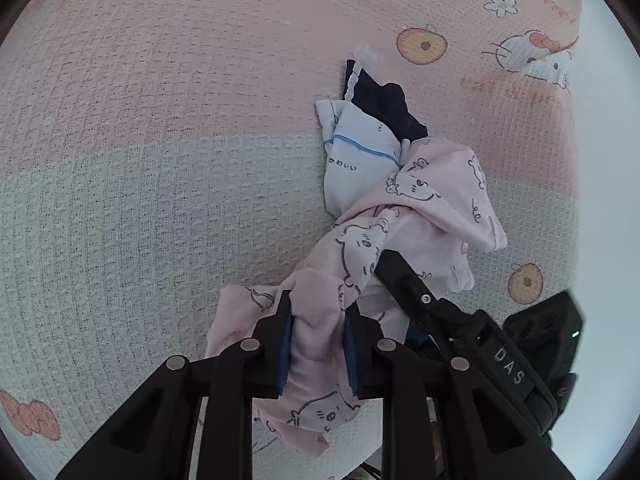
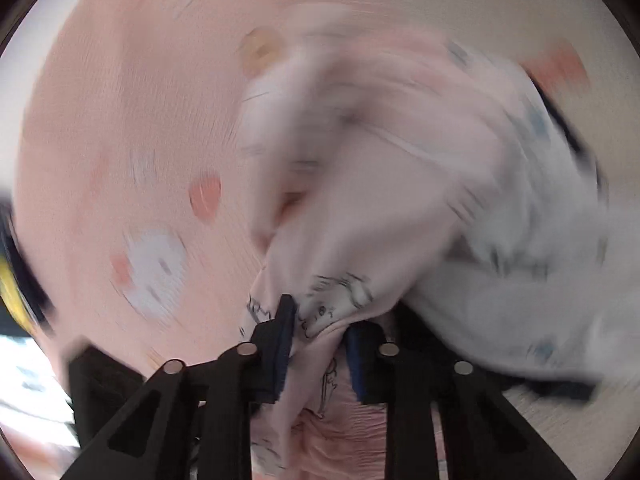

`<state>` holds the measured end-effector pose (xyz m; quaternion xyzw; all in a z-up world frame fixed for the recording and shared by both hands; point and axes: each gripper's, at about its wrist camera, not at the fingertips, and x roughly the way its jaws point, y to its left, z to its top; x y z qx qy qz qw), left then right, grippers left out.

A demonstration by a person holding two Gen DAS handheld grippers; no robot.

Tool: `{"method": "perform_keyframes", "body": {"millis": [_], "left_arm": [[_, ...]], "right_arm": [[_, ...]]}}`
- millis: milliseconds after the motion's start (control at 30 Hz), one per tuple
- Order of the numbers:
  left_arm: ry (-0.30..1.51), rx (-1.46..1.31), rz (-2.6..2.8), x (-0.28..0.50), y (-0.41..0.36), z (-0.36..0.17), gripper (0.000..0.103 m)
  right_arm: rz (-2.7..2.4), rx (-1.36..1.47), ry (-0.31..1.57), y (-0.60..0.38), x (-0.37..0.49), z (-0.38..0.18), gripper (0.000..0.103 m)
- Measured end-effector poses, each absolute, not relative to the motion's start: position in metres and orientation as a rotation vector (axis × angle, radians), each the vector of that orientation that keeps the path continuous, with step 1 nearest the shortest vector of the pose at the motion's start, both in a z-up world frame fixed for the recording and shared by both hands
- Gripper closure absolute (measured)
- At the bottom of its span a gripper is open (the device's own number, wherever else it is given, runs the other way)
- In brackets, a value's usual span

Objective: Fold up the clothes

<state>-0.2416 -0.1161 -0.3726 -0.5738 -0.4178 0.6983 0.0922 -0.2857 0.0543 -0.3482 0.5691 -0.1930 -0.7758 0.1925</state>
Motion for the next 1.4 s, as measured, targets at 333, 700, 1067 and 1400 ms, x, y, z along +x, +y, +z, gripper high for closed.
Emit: {"method": "perform_keyframes", "body": {"millis": [333, 700, 1067, 1400], "left_arm": [[-1.170, -1.737, 2.064, -0.218, -0.104, -0.353, 0.088], [-0.999, -1.779, 2.115, -0.170, -0.125, -0.328, 0.088], [-1.147, -1.812, 2.085, -0.120, -0.185, -0.346, 0.088], [-1.082, -1.743, 2.196, -0.104, -0.205, -0.320, 0.088]], "right_arm": [[-2.060, 1.595, 0.107, -0.022, -0.293, -0.308, 0.087], [-1.987, 1.518, 0.198, -0.007, -0.230, -0.283, 0.090], [-1.874, 1.527, 0.238, -0.069, -0.181, -0.300, 0.090], [-1.871, 1.492, 0.233, -0.064, -0.161, -0.303, 0.090]]}}
